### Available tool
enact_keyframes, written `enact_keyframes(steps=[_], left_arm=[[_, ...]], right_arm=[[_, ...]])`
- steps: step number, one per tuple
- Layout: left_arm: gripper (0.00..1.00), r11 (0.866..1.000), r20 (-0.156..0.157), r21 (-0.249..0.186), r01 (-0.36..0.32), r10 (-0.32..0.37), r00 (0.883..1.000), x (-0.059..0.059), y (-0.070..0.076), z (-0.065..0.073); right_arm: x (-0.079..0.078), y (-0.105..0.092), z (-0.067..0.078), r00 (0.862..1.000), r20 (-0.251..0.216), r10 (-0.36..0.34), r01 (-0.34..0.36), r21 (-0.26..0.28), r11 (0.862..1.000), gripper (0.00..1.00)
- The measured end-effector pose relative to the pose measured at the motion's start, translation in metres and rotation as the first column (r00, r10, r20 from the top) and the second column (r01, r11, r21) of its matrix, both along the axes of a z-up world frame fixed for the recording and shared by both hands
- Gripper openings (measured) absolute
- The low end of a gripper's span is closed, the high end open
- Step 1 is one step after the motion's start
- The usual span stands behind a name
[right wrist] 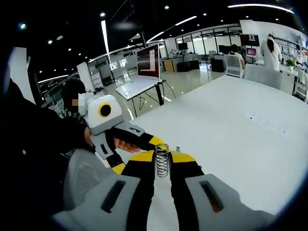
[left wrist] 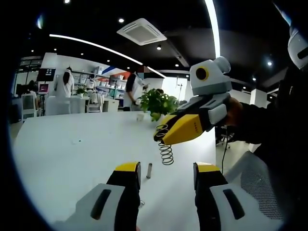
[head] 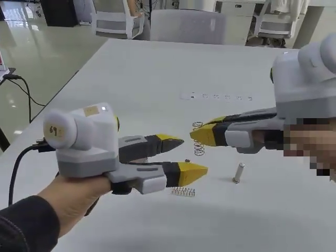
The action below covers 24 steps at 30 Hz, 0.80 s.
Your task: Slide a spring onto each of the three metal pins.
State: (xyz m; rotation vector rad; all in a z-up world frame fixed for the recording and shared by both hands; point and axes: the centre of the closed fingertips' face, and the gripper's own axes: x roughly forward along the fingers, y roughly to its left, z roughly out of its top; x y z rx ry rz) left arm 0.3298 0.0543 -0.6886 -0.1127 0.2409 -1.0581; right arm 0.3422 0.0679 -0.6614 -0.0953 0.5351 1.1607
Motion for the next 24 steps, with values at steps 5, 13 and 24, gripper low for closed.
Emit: enact_keyframes(steps=[5,13,24], left_arm=[[0.31,1.0,0.002,-0.01,0.011,-0.011,1.0,-0.0024,-0.0049,0.0016],[0.18,1.0,0.025,-0.018,0.006,-0.005,1.0,-0.0001,-0.0069,0.0048],[0.09,1.0,0.081,0.022,0.007,-0.009,0.997,0.0026,-0.0073,0.0021]], right_arm=[[-0.0037,0.0034,0.0008,1.0,0.002,0.013,-0.013,0.008,1.0,0.13],[-0.0074,0.0069,0.0017,1.0,0.006,0.024,-0.024,0.018,1.0,0.13],[-0.0105,0.0075,0.0003,0.999,0.002,0.034,-0.035,0.018,0.999,0.13]])
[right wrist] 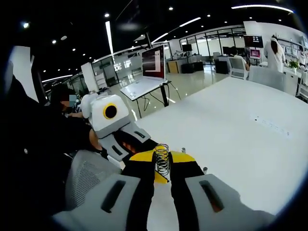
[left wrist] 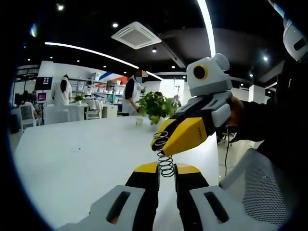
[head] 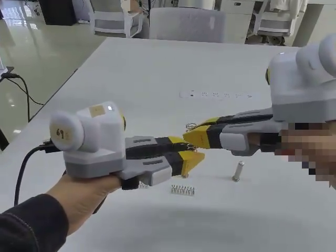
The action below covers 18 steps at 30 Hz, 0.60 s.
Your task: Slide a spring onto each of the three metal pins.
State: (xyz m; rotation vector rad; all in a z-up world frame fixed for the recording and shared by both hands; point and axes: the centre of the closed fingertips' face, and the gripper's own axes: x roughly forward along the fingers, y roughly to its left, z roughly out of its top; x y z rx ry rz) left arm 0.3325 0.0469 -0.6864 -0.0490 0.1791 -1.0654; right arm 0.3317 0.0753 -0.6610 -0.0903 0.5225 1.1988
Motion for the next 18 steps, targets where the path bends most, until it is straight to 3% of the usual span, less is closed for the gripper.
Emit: enact_keyframes(steps=[6,10,15,18], left_arm=[[0.08,0.998,0.037,0.054,0.024,-0.026,0.999,-0.003,-0.002,-0.004],[0.08,0.991,0.063,0.117,0.061,-0.069,0.996,-0.01,-0.006,-0.01],[0.08,0.968,0.09,0.218,0.123,-0.146,0.985,-0.022,-0.014,-0.02],[0.08,0.946,0.096,0.276,0.168,-0.201,0.975,-0.031,-0.021,-0.028]], right_arm=[[-0.004,-0.003,-0.004,1.0,0.001,0.028,-0.028,-0.043,0.999,0.13],[-0.01,-0.008,-0.011,0.997,-0.009,0.077,-0.078,-0.11,0.991,0.13],[-0.024,-0.016,-0.022,0.983,-0.038,0.18,-0.184,-0.242,0.953,0.13],[-0.033,-0.021,-0.029,0.968,-0.067,0.241,-0.25,-0.314,0.916,0.13]])
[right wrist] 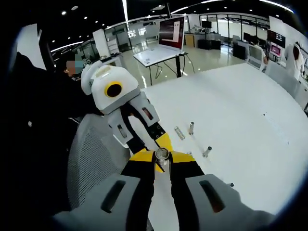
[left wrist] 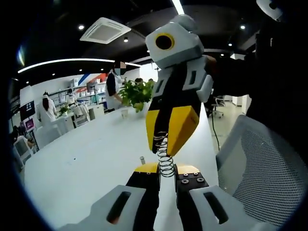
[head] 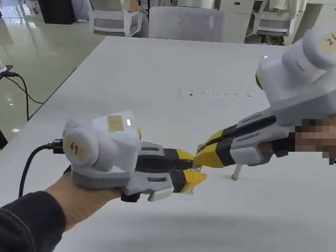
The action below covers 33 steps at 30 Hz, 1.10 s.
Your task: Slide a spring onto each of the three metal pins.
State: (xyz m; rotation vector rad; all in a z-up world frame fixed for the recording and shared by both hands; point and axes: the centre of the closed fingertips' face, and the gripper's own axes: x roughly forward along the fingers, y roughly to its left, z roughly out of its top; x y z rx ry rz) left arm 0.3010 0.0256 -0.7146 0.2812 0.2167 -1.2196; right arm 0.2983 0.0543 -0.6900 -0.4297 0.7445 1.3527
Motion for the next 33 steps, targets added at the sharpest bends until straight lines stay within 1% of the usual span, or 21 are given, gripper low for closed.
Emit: enact_keyframes(steps=[1,2,3,4,7,8,10,12,13,14,15,18,19,20,21,22,23,24,28,31,33], left_arm=[[0.08,1.0,0.0,0.003,0.003,-0.003,1.0,-0.001,-0.001,-0.001],[0.08,1.0,0.001,0.014,0.019,-0.019,1.0,-0.004,-0.003,-0.003],[0.08,0.999,0.002,0.023,0.029,-0.029,1.0,-0.006,-0.005,-0.004],[0.08,0.998,0.006,0.043,0.042,-0.042,0.999,-0.009,-0.006,-0.007],[0.08,0.996,0.008,0.065,0.057,-0.058,0.998,-0.012,-0.007,-0.011],[0.08,0.995,0.002,0.076,0.068,-0.069,0.998,-0.015,-0.008,-0.013],[0.07,0.994,-0.002,0.082,0.075,-0.075,0.997,-0.017,-0.008,-0.014],[0.07,0.993,-0.008,0.09,0.081,-0.081,0.997,-0.018,-0.009,-0.016],[0.07,0.991,-0.016,0.099,0.09,-0.088,0.996,-0.02,-0.009,-0.018],[0.07,0.99,-0.017,0.105,0.094,-0.092,0.996,-0.021,-0.01,-0.019],[0.07,0.988,-0.015,0.12,0.098,-0.097,0.995,-0.022,-0.011,-0.021],[0.07,0.984,-0.025,0.141,0.11,-0.107,0.994,-0.025,-0.013,-0.025],[0.07,0.984,-0.029,0.141,0.112,-0.109,0.994,-0.026,-0.013,-0.025],[0.07,0.984,-0.038,0.138,0.116,-0.112,0.993,-0.027,-0.013,-0.026],[0.07,0.984,-0.044,0.133,0.117,-0.112,0.993,-0.028,-0.014,-0.025],[0.07,0.986,-0.053,0.123,0.116,-0.11,0.993,-0.028,-0.014,-0.024],[0.07,0.984,-0.078,0.133,0.121,-0.111,0.991,-0.03,-0.014,-0.026],[0.07,0.985,-0.072,0.126,0.12,-0.111,0.991,-0.03,-0.014,-0.026],[0.07,0.986,-0.075,0.12,0.113,-0.104,0.992,-0.029,-0.013,-0.026],[0.07,0.99,-0.075,0.1,0.101,-0.094,0.993,-0.027,-0.011,-0.023],[0.07,0.99,-0.075,0.097,0.099,-0.092,0.993,-0.027,-0.011,-0.022]], right_arm=[[-0.001,-0.001,-0.002,1.0,0.001,0.015,-0.015,-0.019,1.0,0.13],[-0.006,-0.002,-0.004,0.999,-0.015,0.041,-0.041,-0.045,0.998,0.13],[-0.009,-0.003,-0.006,0.998,-0.019,0.059,-0.06,-0.06,0.996,0.13],[-0.011,-0.005,-0.009,0.996,-0.018,0.082,-0.083,-0.091,0.992,0.13],[-0.016,-0.006,-0.013,0.993,-0.025,0.117,-0.119,-0.127,0.985,0.13],[-0.021,-0.007,-0.015,0.99,-0.036,0.137,-0.141,-0.151,0.978,0.13],[-0.023,-0.007,-0.016,0.987,-0.035,0.154,-0.158,-0.17,0.973,0.13],[-0.025,-0.009,-0.019,0.984,-0.033,0.177,-0.18,-0.2,0.963,0.13],[-0.028,-0.011,-0.021,0.98,-0.04,0.193,-0.197,-0.225,0.954,0.13],[-0.029,-0.01,-0.022,0.979,-0.038,0.202,-0.205,-0.231,0.951,0.13],[-0.03,-0.012,-0.024,0.976,-0.039,0.216,-0.219,-0.254,0.942,0.13],[-0.034,-0.014,-0.029,0.968,-0.04,0.249,-0.249,-0.3,0.921,0.14],[-0.034,-0.013,-0.03,0.966,-0.04,0.255,-0.254,-0.306,0.917,0.14],[-0.035,-0.014,-0.032,0.963,-0.036,0.269,-0.266,-0.323,0.909,0.14],[-0.037,-0.013,-0.033,0.961,-0.036,0.274,-0.27,-0.327,0.905,0.14],[-0.038,-0.013,-0.035,0.957,-0.034,0.287,-0.281,-0.341,0.897,0.14],[-0.038,-0.013,-0.036,0.956,-0.027,0.293,-0.283,-0.352,0.892,0.14],[-0.039,-0.014,-0.037,0.952,-0.02,0.306,-0.292,-0.371,0.881,0.13],[-0.038,-0.014,-0.038,0.947,-0.004,0.32,-0.296,-0.386,0.874,0.13],[-0.033,-0.017,-0.039,0.945,0.012,0.328,-0.296,-0.403,0.866,0.13],[-0.032,-0.018,-0.038,0.946,0.013,0.325,-0.292,-0.402,0.868,0.13]])
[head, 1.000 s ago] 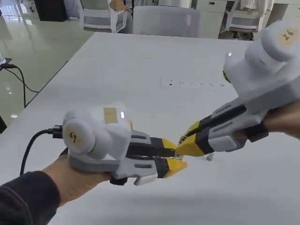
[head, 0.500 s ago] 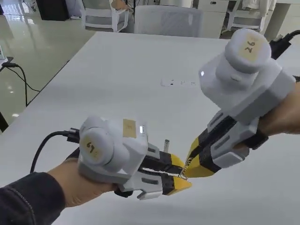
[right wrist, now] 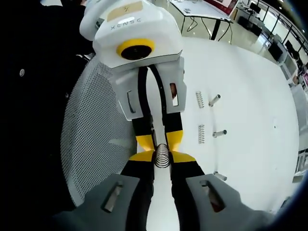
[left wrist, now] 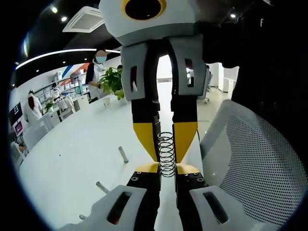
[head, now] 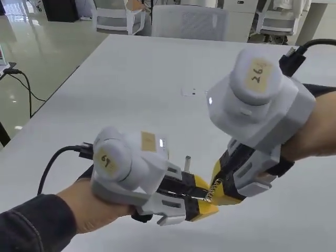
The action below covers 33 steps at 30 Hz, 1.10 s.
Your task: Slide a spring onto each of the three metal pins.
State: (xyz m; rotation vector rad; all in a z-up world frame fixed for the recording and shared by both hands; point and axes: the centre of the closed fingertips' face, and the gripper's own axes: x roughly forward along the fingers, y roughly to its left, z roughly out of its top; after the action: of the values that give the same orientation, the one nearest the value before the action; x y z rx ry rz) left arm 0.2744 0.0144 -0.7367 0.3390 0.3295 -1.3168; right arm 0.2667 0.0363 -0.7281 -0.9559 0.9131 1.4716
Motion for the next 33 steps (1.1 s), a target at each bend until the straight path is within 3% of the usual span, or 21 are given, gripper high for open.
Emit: enact_keyframes(steps=[12,17,19,23,26,33], left_arm=[[0.07,1.0,-0.032,-0.02,-0.022,0.022,0.999,0.001,-0.001,0.001],[0.08,0.999,-0.014,-0.033,-0.028,0.028,1.0,0.004,-0.002,0.003],[0.08,0.998,-0.035,-0.05,-0.03,0.029,0.999,0.004,-0.002,0.004],[0.15,0.996,-0.058,-0.075,-0.058,0.054,0.997,0.008,0.0,0.005],[0.15,0.996,-0.049,-0.072,-0.061,0.058,0.997,0.009,0.002,0.005],[0.28,0.995,-0.053,-0.074,-0.074,0.07,0.996,0.011,0.01,0.003]], right_arm=[[0.003,0.001,0.002,1.0,-0.001,-0.018,0.018,0.007,1.0,0.13],[0.005,0.0,0.003,1.0,0.014,-0.022,0.022,0.001,1.0,0.13],[0.005,0.0,0.003,1.0,0.01,-0.022,0.022,-0.002,1.0,0.13],[0.008,0.0,0.003,1.0,0.014,-0.023,0.023,-0.007,1.0,0.13],[0.01,0.0,0.003,1.0,0.016,-0.026,0.027,-0.011,1.0,0.13],[0.016,-0.004,0.005,0.999,0.024,-0.041,0.041,-0.013,0.999,0.13]])
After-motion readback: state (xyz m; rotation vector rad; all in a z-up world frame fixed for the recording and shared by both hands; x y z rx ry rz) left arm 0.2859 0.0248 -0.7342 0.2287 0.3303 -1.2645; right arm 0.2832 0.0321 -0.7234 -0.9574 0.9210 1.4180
